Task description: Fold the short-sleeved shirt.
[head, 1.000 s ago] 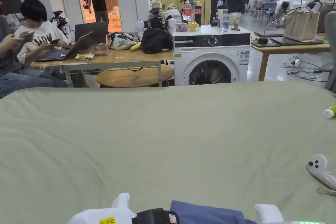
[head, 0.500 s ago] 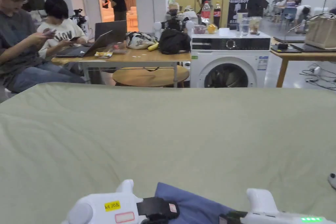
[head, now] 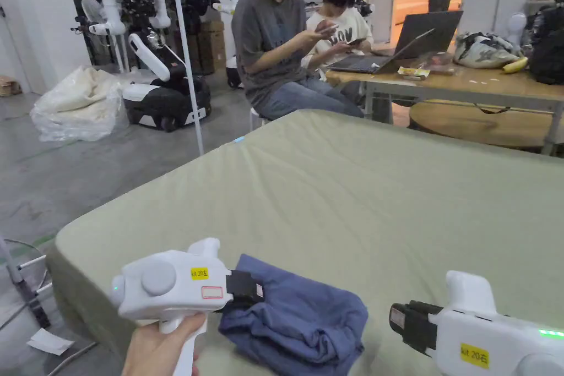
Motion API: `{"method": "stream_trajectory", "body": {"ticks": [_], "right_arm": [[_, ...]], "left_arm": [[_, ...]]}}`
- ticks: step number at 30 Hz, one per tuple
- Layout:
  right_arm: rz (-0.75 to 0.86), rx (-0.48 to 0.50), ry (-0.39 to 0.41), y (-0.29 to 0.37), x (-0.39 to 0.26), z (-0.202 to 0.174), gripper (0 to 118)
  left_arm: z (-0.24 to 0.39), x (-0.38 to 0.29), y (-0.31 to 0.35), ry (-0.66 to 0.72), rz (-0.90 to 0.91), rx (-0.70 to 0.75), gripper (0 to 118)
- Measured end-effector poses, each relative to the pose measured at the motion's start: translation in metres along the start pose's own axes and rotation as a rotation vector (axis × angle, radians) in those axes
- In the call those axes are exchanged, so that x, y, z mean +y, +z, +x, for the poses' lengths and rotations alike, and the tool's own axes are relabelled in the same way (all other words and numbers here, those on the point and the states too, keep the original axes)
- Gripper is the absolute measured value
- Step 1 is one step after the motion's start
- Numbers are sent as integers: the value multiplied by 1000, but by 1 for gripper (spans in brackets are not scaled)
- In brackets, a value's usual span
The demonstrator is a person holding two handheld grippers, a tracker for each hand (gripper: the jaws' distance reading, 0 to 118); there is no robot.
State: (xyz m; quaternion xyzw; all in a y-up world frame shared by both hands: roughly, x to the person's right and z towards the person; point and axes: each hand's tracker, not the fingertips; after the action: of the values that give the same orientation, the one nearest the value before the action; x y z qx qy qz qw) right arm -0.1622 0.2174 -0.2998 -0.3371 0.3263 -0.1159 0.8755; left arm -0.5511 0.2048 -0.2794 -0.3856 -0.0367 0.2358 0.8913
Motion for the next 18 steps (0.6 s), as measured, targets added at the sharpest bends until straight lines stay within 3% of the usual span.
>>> {"method": "stream_trajectory", "body": {"ticks": [4, 6, 8, 9, 12, 15, 18], "right_arm": [[-6, -19, 36, 2, 1, 4, 0], [44, -91, 81, 23, 0, 9, 0], [109, -146, 99, 49, 3, 19, 0], [138, -164, 98, 65, 5, 24, 0], [228, -244, 113, 122, 7, 32, 0], [317, -341, 181, 186, 5, 38, 0], [397, -469, 244, 251, -3, 45, 0]], "left_arm": [[9, 8, 4, -44, 111, 128, 16], [24, 13, 18, -80, 181, 170, 21], [57, 7, 43, -164, 240, 143, 54], [75, 5, 54, -205, 276, 120, 62], [139, -5, 91, -313, 381, 36, 62], [194, -20, 116, -356, 527, -71, 62], [254, -41, 125, -493, 566, -134, 62]]}}
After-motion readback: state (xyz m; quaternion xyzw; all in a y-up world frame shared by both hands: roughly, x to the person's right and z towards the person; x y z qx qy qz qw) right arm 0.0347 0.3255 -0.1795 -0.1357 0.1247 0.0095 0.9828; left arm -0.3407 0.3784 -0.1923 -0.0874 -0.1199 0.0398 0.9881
